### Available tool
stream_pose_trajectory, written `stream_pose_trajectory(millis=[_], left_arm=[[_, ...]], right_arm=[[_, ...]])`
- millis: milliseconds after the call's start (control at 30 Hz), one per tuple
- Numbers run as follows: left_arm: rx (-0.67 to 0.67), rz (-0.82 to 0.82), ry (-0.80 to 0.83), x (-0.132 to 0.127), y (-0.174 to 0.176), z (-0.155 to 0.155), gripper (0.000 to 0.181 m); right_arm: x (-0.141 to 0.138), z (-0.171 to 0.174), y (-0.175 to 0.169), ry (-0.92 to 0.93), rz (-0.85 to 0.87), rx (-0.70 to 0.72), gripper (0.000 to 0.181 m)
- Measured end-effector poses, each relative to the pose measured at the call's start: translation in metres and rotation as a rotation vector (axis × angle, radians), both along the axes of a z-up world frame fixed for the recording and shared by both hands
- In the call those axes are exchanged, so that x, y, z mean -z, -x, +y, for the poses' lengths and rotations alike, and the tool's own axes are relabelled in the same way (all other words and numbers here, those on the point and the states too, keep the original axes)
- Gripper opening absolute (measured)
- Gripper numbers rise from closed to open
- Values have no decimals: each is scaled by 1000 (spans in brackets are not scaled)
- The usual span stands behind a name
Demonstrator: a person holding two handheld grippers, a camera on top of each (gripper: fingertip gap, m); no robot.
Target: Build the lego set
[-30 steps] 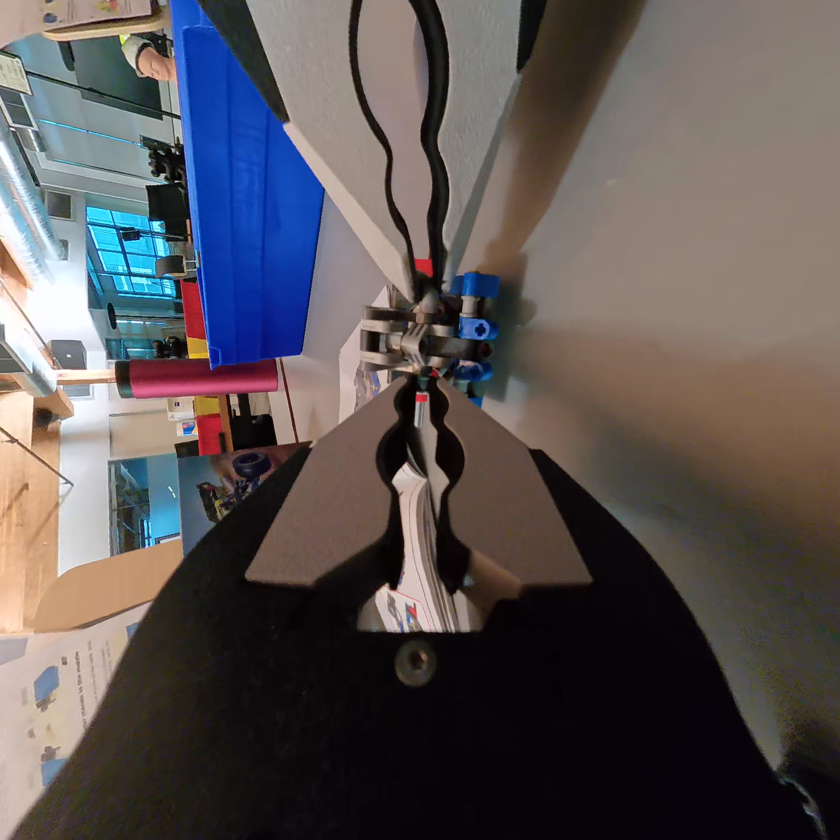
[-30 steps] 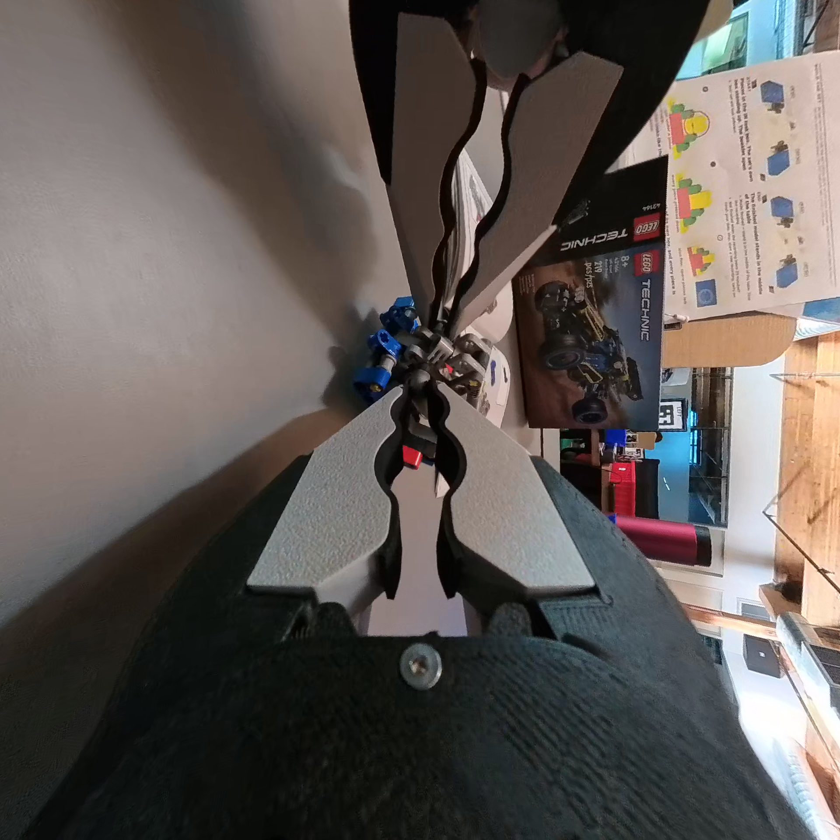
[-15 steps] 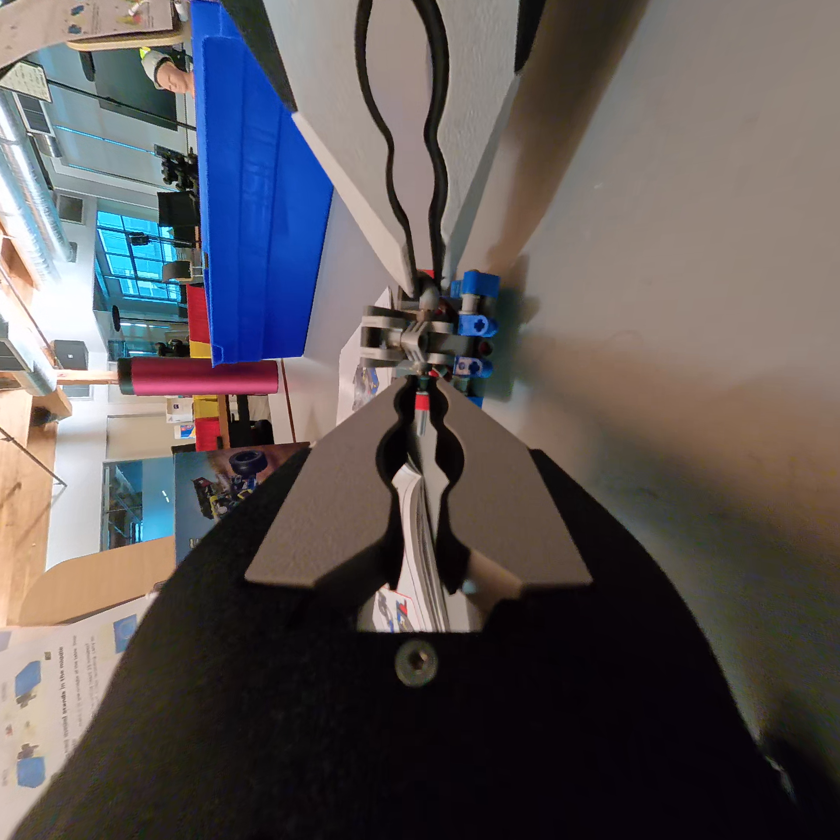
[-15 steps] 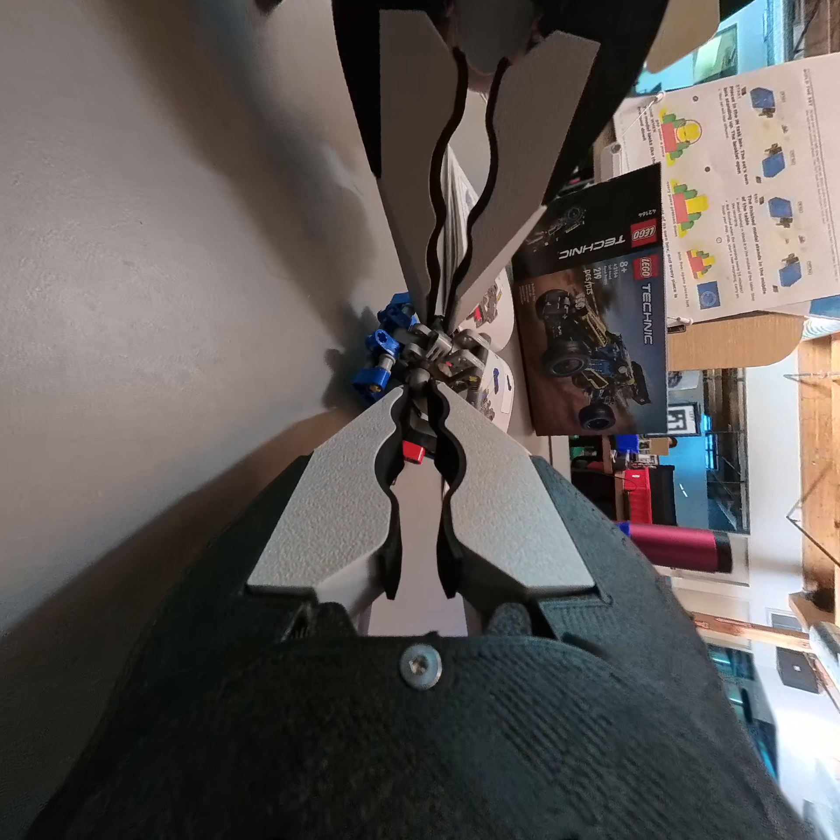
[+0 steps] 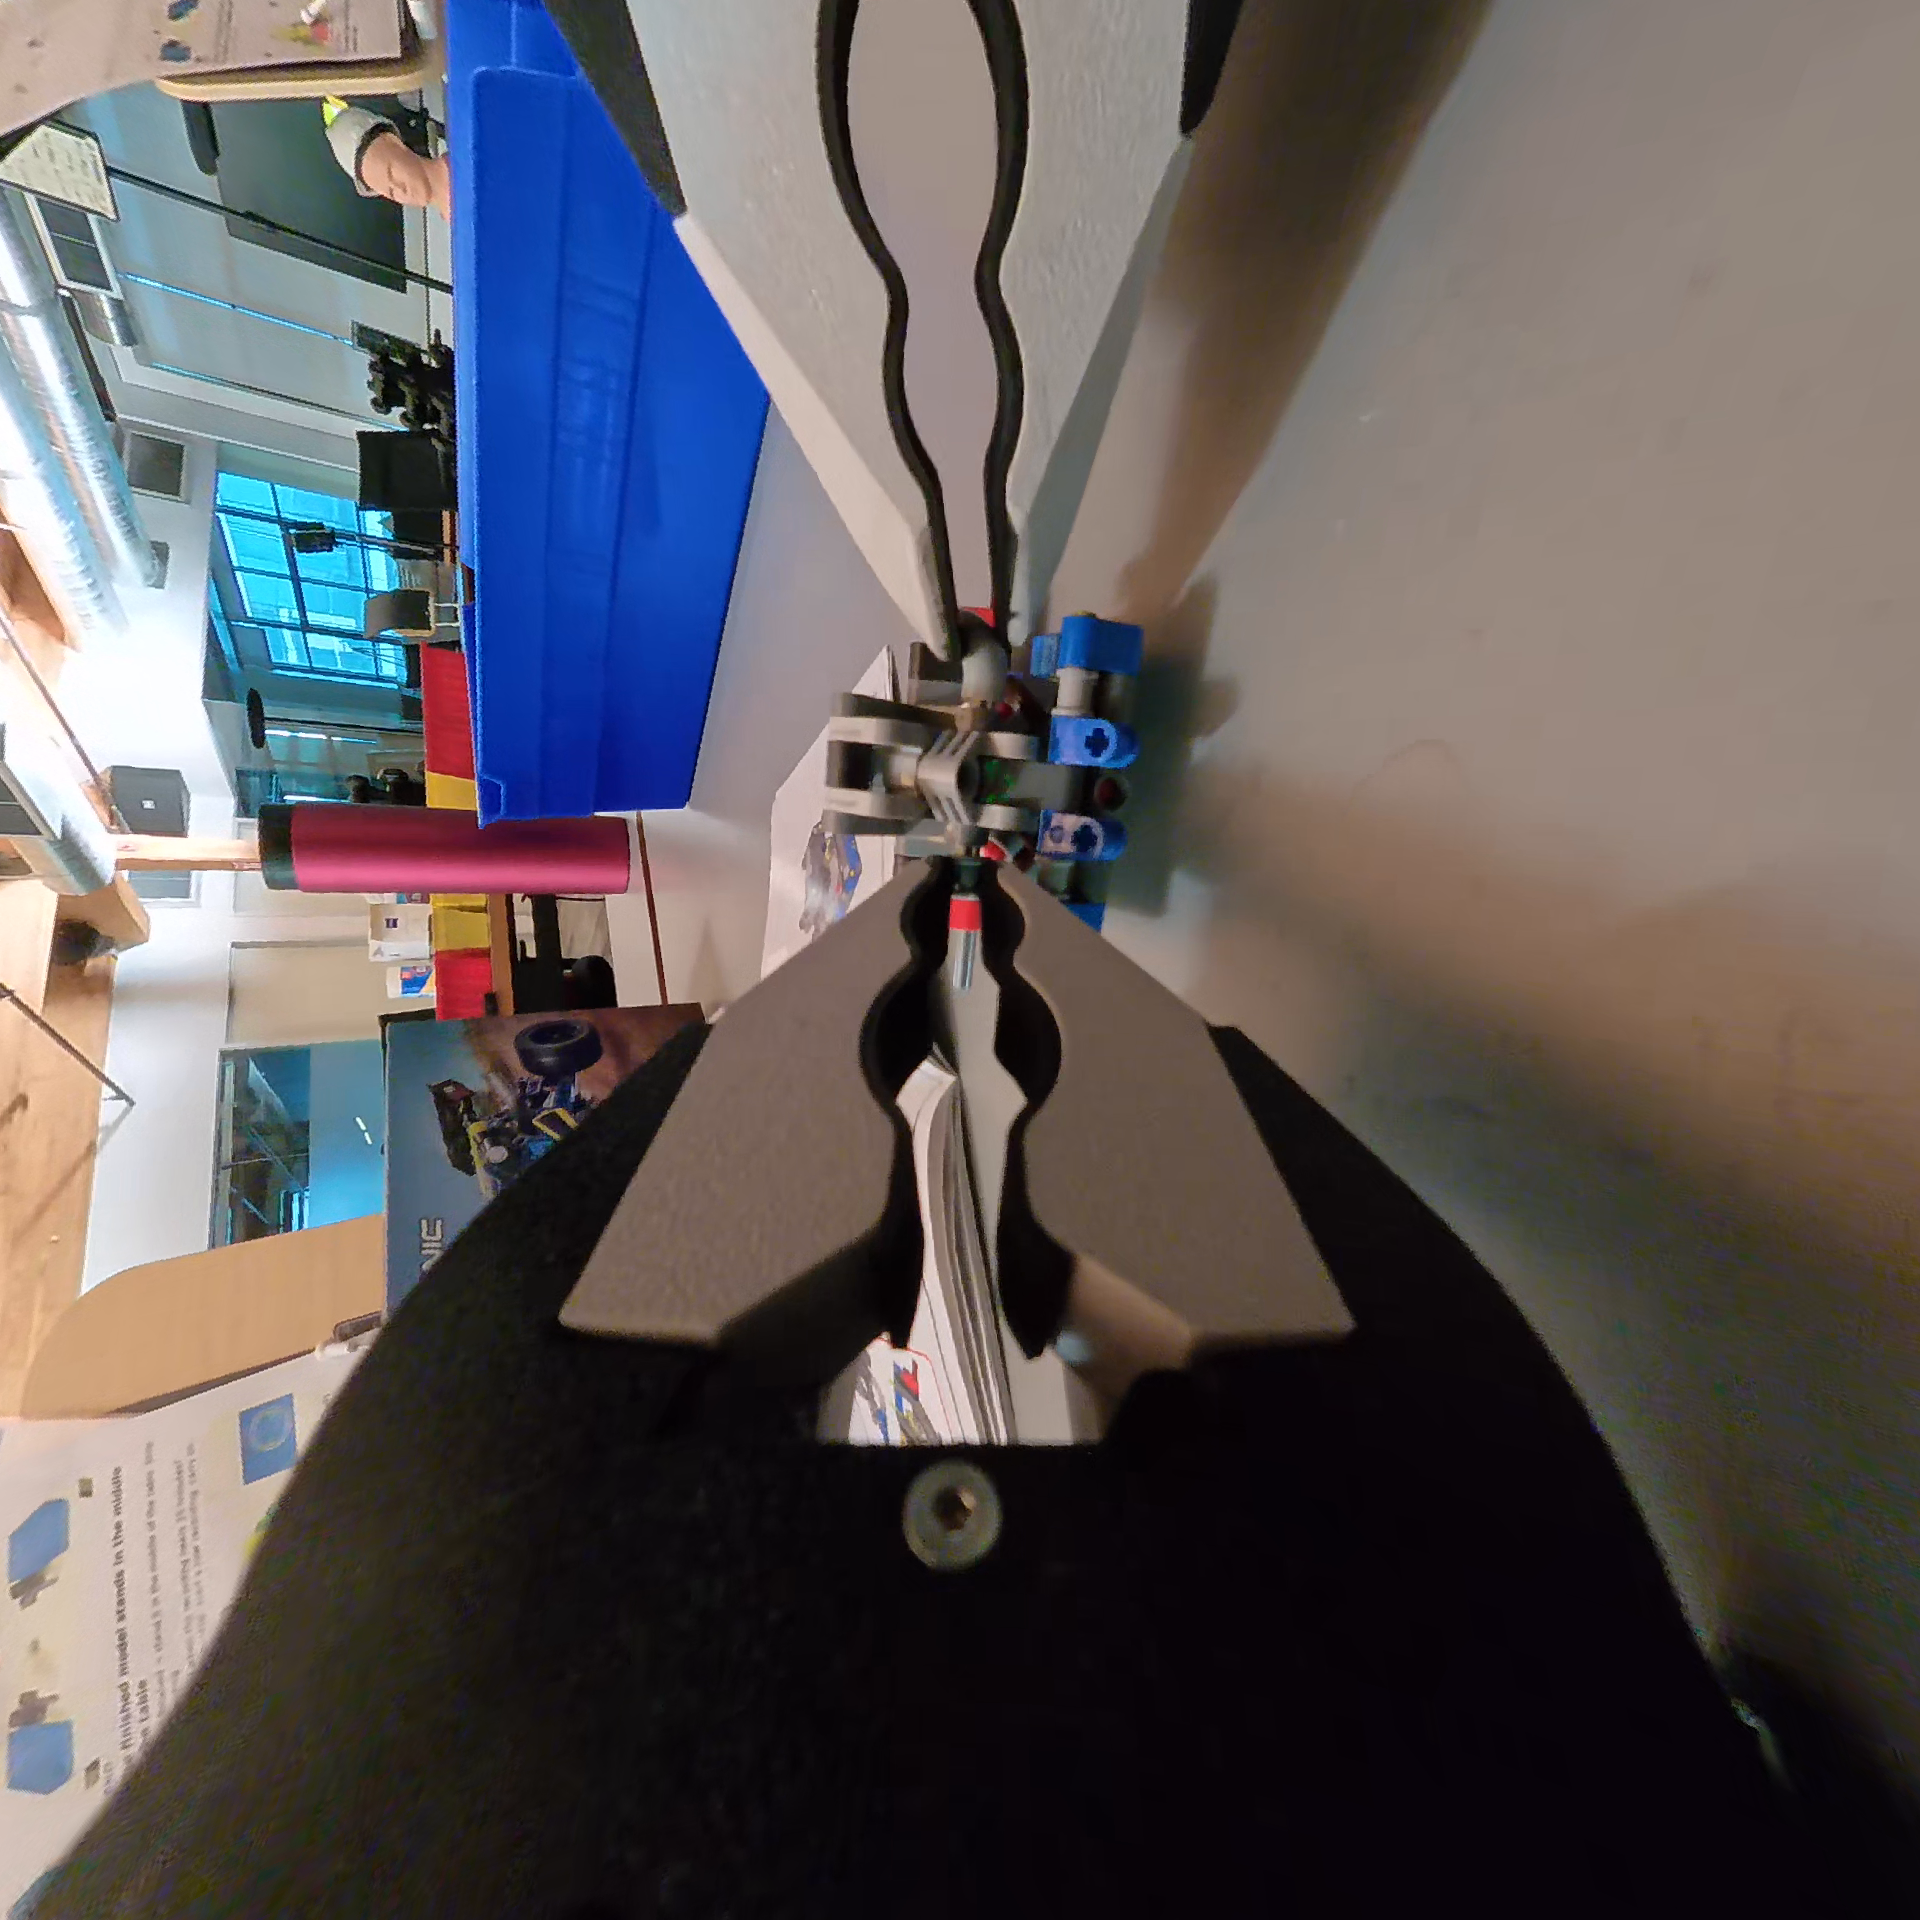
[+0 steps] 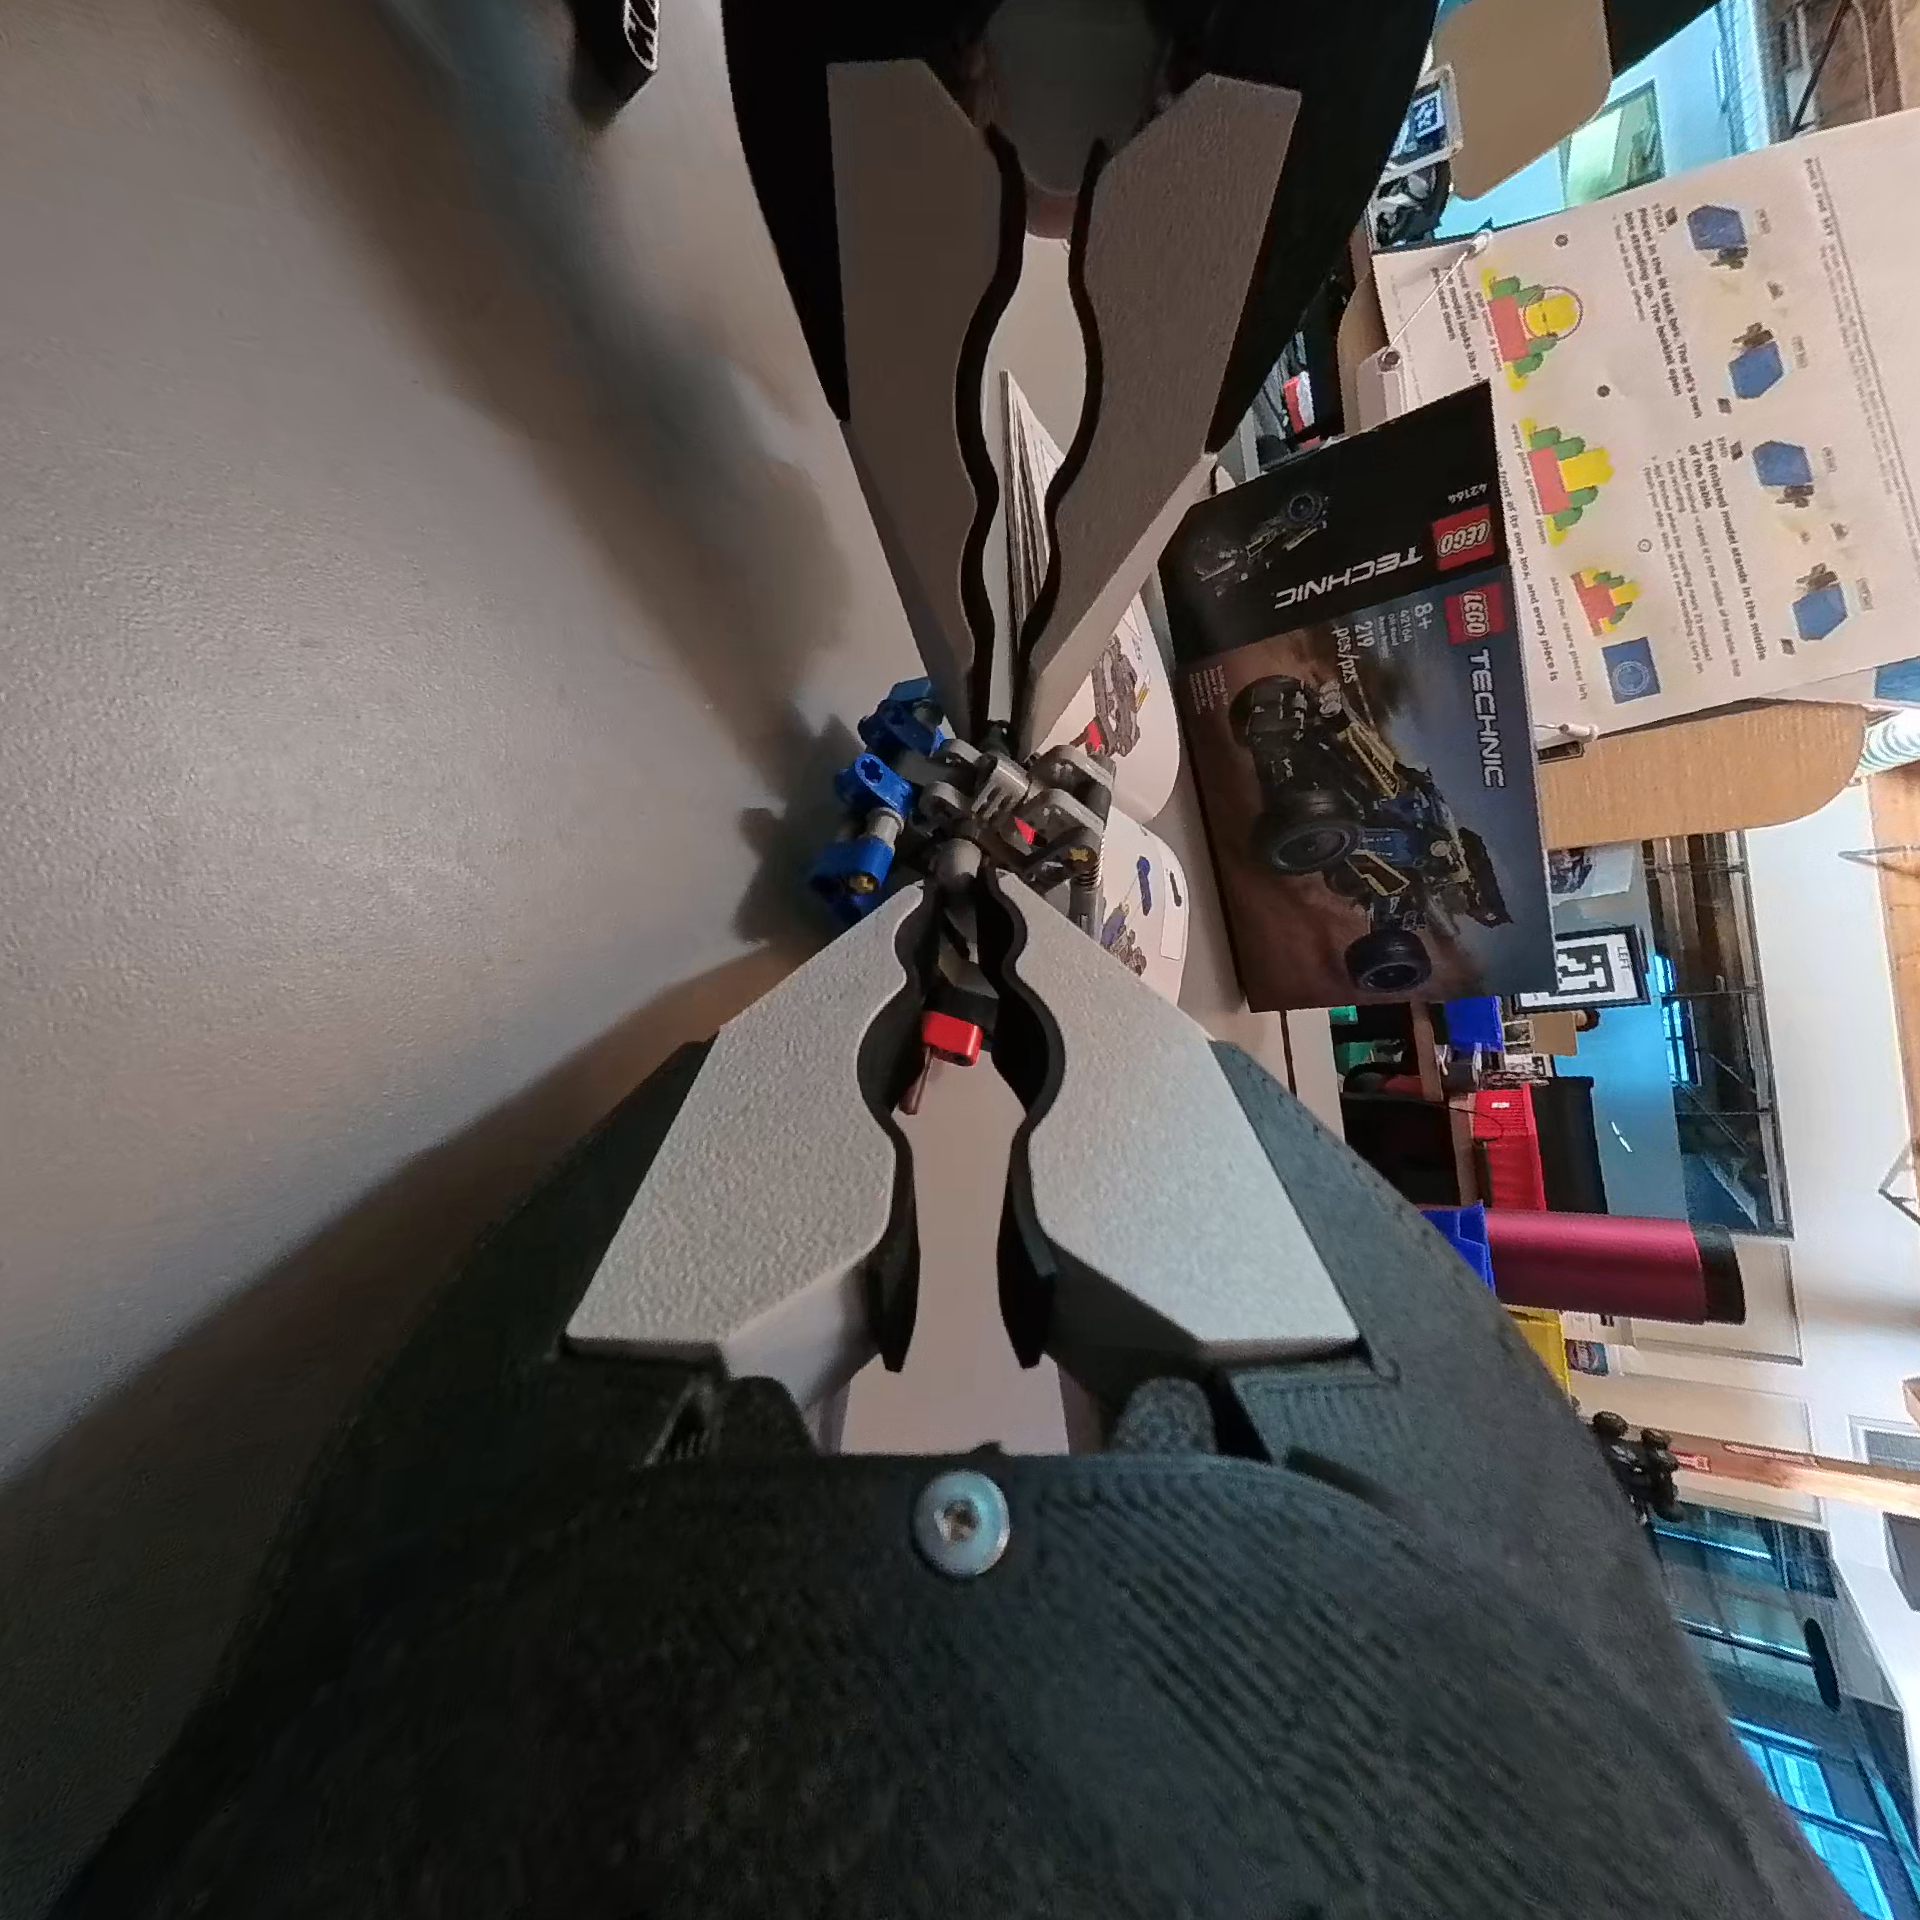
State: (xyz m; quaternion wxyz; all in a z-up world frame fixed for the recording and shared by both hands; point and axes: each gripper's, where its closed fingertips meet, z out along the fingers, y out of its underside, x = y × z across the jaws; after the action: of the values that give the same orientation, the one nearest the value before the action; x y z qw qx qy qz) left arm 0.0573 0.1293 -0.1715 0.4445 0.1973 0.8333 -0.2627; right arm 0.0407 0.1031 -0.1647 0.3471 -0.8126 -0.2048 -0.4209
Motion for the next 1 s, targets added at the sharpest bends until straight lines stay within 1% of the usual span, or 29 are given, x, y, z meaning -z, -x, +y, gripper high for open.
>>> stream_pose_trajectory(millis=[33, 67, 100, 133, 167, 200, 233, 300, 333, 367, 467, 567, 633, 767, 800, 867, 1000], left_arm=[[-44, -18, -28, 1, -7, 8, 2], [-137, -64, -89, 2, -22, 28, 3], [-140, -47, -63, 1, -27, 39, 2], [-124, 33, 19, -3, -23, 38, 2], [-96, 42, 38, -9, -20, 34, 2], [-73, 4, 15, -12, -20, 29, 2], [-67, -8, -4, -12, -20, 24, 2], [-43, -2, -10, -4, -17, 17, 2], [-23, -16, -28, 0, -15, 15, 3], [-11, -33, -41, 2, -13, 14, 2], [-1, -49, -35, 1, -9, 12, 3], [12, -60, -25, 0, -5, 9, 2], [25, -61, -21, -1, -2, 7, 2], [36, -43, -7, -2, 1, 5, 2], [34, -36, -1, -2, 1, 5, 2], [32, -20, 3, -1, 3, 6, 3], [53, -82, -53, 1, 6, 5, 3]], right_arm=[[0, 0, 0, -1, -1, 0, 5], [1, -7, -3, 26, -5, 28, 0], [6, -23, -14, 87, -32, 92, 0], [5, -33, -20, 76, -40, 115, 0], [2, -30, -19, -6, 20, 96, 0], [-3, -23, -15, -76, 84, 73, 0], [-7, -18, -14, -96, 80, 57, 0], [-9, -17, -18, -39, -16, 60, 0], [-5, -19, -19, -7, -14, 68, 5], [-2, -19, -18, -2, 4, 68, 15], [5, -9, -6, 18, -11, 8, 21], [2, -1, -6, 48, -121, 0, 22], [4, 5, -2, 81, -142, -25, 21], [4, 9, -4, 138, -234, -37, 12], [3, 10, -2, 145, -257, -47, 7], [2, 11, 0, 149, -249, -51, 7], [6, 10, 3, 176, -228, -50, 7]])
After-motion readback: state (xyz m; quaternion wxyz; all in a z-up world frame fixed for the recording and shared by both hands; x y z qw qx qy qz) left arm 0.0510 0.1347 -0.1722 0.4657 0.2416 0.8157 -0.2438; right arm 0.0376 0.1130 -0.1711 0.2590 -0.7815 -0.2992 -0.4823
